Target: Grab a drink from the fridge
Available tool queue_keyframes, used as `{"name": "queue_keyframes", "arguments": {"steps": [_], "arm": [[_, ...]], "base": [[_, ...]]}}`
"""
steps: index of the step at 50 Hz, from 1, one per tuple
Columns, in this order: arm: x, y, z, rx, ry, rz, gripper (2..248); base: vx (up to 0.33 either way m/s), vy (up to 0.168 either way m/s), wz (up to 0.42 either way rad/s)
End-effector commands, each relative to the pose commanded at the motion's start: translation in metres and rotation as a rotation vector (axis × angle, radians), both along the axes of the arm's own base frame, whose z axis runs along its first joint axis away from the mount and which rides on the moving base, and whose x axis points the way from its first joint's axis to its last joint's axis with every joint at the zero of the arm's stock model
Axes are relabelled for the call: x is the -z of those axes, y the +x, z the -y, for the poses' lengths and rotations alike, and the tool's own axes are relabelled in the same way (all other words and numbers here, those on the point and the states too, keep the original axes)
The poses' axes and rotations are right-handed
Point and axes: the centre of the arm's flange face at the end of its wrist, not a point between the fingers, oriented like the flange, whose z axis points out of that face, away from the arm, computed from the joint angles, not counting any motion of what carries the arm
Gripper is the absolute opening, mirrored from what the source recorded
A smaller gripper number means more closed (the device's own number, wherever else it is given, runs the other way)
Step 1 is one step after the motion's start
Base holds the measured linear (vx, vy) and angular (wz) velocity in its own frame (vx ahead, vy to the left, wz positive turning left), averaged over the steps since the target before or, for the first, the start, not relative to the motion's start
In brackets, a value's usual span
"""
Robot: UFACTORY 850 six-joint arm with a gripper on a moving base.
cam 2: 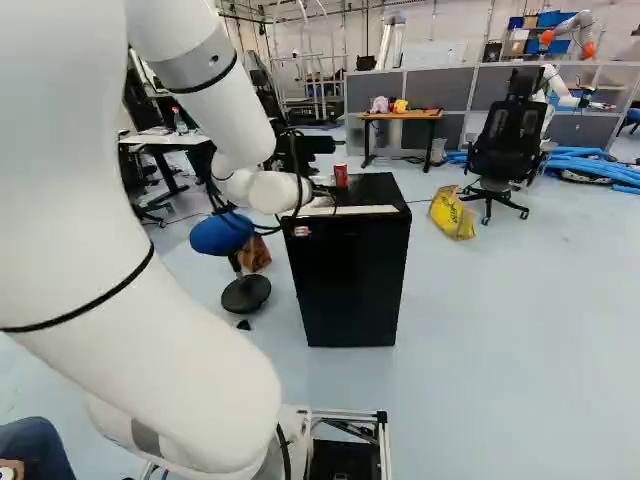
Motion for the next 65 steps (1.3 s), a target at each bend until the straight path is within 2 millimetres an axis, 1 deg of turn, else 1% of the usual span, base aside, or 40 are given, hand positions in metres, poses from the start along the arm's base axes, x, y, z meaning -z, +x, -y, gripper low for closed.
{"name": "queue_keyframes", "arguments": {"steps": [12,21,42,65], "arm": [[-0.006,0.027,0.005,0.005,-0.01,0.069,247],[-0.003,0.048,0.01,0.008,-0.016,0.109,247],[0.014,0.095,0.019,0.015,-0.025,0.165,247],[0.038,0.145,0.031,0.023,-0.034,0.22,247]], "base": [[0.0,0.0,0.0],[0.0,0.0,0.0],[0.0,0.0,0.0],[0.0,0.0,0.0]]}}
